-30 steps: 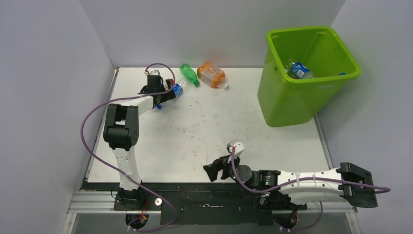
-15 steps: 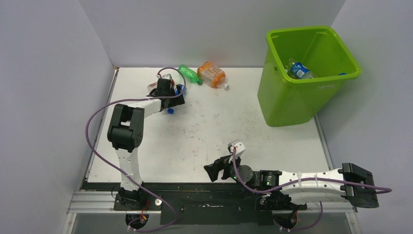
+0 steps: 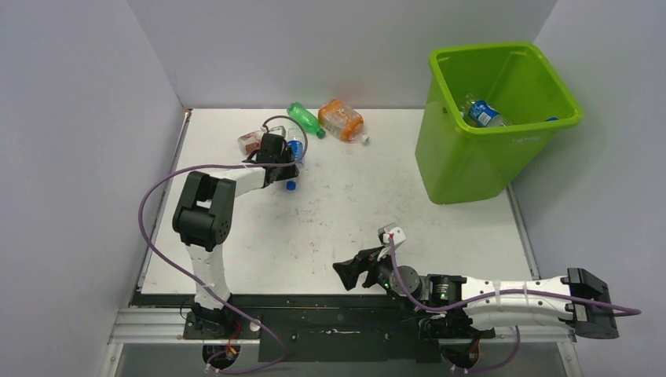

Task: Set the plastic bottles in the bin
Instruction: Pick up the plastic bottle at the center of the board.

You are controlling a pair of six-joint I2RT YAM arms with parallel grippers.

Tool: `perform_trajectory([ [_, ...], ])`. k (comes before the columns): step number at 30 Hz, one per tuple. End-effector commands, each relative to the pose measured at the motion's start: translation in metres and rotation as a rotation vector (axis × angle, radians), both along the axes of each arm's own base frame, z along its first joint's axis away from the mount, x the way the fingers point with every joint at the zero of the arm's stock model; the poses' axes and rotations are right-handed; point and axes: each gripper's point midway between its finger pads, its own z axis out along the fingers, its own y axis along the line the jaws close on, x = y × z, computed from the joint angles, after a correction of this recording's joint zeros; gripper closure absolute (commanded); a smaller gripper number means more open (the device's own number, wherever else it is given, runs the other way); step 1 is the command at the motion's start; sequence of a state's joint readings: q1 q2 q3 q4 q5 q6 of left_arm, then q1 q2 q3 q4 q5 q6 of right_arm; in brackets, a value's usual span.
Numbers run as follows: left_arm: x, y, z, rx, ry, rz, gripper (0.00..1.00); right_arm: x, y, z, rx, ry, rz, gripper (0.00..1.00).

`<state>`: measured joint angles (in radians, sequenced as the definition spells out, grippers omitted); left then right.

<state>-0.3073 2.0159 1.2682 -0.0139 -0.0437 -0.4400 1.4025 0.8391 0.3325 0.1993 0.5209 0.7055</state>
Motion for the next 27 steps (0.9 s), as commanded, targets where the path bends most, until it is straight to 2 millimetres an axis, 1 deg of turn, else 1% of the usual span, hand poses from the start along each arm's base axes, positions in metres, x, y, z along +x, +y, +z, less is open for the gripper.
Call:
perform_trajectory([
  [1,0.005,-0.013,0.052,-0.063,-0.139,-0.027,0.71,0.001,0.000,0.023,0.064,-0.008,-0.021,0.09],
  [4,-0.004,-0.014,0.059,-0.071,-0.150,-0.039,0.79,0.002,-0.001,0.028,0.059,-0.014,-0.024,0.09],
  [6,-0.011,-0.015,0.063,-0.091,-0.161,-0.044,0.90,0.002,-0.003,0.028,0.061,-0.010,-0.029,0.09],
  [7,-0.013,-0.015,0.069,-0.105,-0.178,-0.040,0.96,0.001,-0.003,0.028,0.065,-0.006,-0.029,0.09],
  [8,-0.017,-0.019,0.081,-0.144,-0.206,-0.054,0.98,0.000,-0.002,0.028,0.067,-0.003,-0.026,0.09],
  [9,-0.021,-0.021,0.087,-0.170,-0.223,-0.053,1.00,0.000,-0.002,0.029,0.071,0.000,-0.025,0.09],
  [11,-0.030,-0.025,0.101,-0.234,-0.257,-0.048,1.00,-0.002,-0.001,0.032,0.076,0.001,-0.017,0.09],
  [15,-0.052,-0.030,0.135,-0.321,-0.324,-0.057,1.00,-0.004,0.001,0.036,0.077,-0.004,-0.006,0.09],
  [19,-0.082,-0.032,0.165,-0.377,-0.373,-0.086,1.00,-0.007,0.004,0.040,0.077,-0.017,0.011,0.09],
  [21,-0.098,-0.031,0.185,-0.390,-0.414,-0.120,1.00,-0.007,0.008,0.045,0.092,-0.022,0.017,0.09],
  [23,-0.117,-0.030,0.201,-0.387,-0.461,-0.181,1.00,-0.010,0.013,0.054,0.123,-0.028,0.038,0.09],
  [27,-0.157,-0.031,0.225,-0.385,-0.569,-0.313,1.00,-0.014,0.022,0.089,0.196,-0.080,0.083,0.10],
])
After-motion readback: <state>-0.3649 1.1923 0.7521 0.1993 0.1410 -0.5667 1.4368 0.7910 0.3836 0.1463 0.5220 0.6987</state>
